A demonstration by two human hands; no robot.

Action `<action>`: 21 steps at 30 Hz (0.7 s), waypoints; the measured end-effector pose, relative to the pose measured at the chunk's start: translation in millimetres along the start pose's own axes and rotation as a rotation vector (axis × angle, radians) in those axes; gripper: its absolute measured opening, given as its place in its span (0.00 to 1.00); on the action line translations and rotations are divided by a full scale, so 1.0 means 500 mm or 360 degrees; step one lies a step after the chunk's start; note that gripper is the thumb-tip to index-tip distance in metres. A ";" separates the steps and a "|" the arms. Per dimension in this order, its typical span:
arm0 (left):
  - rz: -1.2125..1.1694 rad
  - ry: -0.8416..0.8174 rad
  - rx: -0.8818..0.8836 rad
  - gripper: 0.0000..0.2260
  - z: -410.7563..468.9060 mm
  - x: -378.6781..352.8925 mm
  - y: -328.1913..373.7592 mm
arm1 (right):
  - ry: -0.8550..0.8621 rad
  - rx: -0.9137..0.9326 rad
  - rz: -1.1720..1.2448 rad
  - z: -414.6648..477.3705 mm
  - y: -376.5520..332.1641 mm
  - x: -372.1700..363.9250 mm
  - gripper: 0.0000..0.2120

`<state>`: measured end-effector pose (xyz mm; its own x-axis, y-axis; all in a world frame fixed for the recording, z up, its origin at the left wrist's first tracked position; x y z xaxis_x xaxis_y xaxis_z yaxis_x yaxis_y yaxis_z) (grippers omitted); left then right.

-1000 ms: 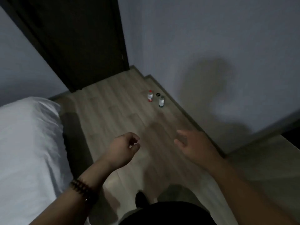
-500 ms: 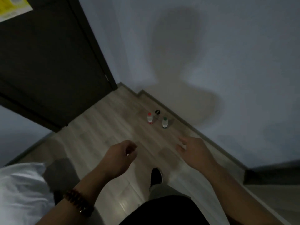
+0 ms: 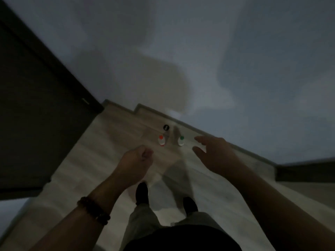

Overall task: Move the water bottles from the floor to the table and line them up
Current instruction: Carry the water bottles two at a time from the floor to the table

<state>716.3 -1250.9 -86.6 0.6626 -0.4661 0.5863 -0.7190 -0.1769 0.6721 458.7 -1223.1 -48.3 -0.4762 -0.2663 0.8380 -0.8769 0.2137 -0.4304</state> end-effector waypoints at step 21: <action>-0.0028 0.0005 0.0008 0.06 0.616 -0.320 -0.432 | 0.0172 -0.0670 0.0330 0.355 0.336 -0.618 0.25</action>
<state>701.0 -1405.2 -464.7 0.6757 -0.4600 0.5761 -0.7085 -0.1893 0.6798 447.2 -1271.6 -439.0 -0.6093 -0.0833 0.7885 -0.6511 0.6202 -0.4376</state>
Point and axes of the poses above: each hand's wrist, its own z-axis towards the middle knuckle, its own x-axis out of the back of the hand, y = z × x, the point moved 10 cm from there along z, towards the middle knuckle, and after that the axes turned 6 degrees about -z, right-handed, at the moved point
